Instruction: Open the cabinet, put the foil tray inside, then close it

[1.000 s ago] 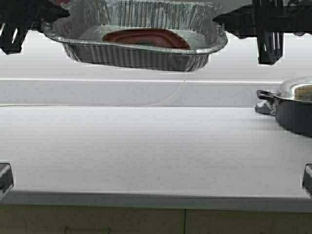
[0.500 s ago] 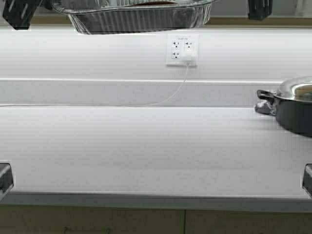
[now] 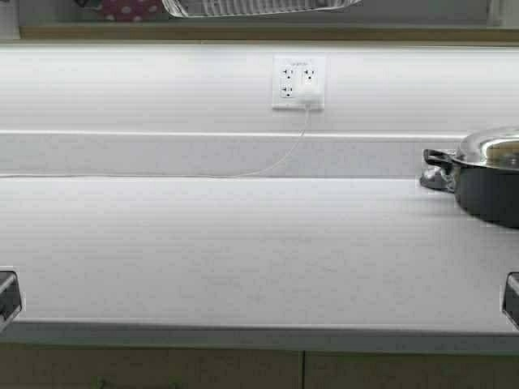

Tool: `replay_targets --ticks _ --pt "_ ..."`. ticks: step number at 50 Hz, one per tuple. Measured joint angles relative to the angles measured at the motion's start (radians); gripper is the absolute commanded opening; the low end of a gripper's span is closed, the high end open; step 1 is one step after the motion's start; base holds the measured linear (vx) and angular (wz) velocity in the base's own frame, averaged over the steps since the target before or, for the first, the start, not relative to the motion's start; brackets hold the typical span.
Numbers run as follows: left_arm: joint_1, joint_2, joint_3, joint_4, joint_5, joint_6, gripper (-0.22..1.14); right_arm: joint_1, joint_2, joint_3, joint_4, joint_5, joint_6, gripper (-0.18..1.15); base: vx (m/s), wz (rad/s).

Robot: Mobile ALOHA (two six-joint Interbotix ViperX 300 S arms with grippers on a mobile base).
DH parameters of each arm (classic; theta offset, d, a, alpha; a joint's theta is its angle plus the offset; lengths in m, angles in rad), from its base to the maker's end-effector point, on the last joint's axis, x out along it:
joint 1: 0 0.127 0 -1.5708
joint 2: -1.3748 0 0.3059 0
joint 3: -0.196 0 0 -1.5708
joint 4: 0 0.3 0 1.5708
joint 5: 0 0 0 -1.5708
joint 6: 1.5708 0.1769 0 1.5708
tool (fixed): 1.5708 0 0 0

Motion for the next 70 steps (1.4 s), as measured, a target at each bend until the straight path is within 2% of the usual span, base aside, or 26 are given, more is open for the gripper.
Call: replay_targets --ticks 13,27,38,50,55,58,61,66,70 --pt "-0.003 0.187 -0.247 0.0 0.049 -0.051 0.04 -0.044 0.206 -0.238 -0.048 -0.002 0.112 0.08 0.04 -0.02" --pt "-0.014 0.308 -0.408 -0.008 0.16 -0.055 0.04 -0.077 0.391 -0.408 -0.121 -0.006 0.264 0.08 0.06 -0.03" --pt "-0.014 0.368 -0.465 -0.072 0.189 -0.055 0.04 -0.08 0.46 -0.503 -0.147 -0.005 0.29 0.08 0.07 -0.03" --pt "-0.014 0.382 -0.472 -0.127 0.186 -0.055 0.04 -0.081 0.471 -0.515 -0.149 -0.008 0.29 0.08 0.06 -0.02" --pt "-0.014 0.38 -0.466 -0.13 0.178 -0.055 0.05 -0.081 0.471 -0.515 -0.149 -0.014 0.288 0.13 0.05 -0.01" --pt "-0.012 0.377 -0.456 -0.132 0.163 -0.054 0.12 -0.083 0.471 -0.514 -0.149 -0.017 0.288 0.24 0.04 -0.01" --pt "-0.009 0.374 -0.44 -0.14 0.137 -0.049 0.25 -0.084 0.471 -0.515 -0.149 -0.021 0.287 0.43 0.03 -0.01" --pt "0.005 0.37 -0.419 -0.166 0.103 -0.031 0.57 -0.084 0.471 -0.522 -0.149 -0.025 0.287 0.75 0.02 0.0" --pt "0.015 0.37 -0.403 -0.196 0.074 -0.012 0.83 -0.091 0.471 -0.532 -0.146 -0.023 0.287 0.86 0.01 0.01"
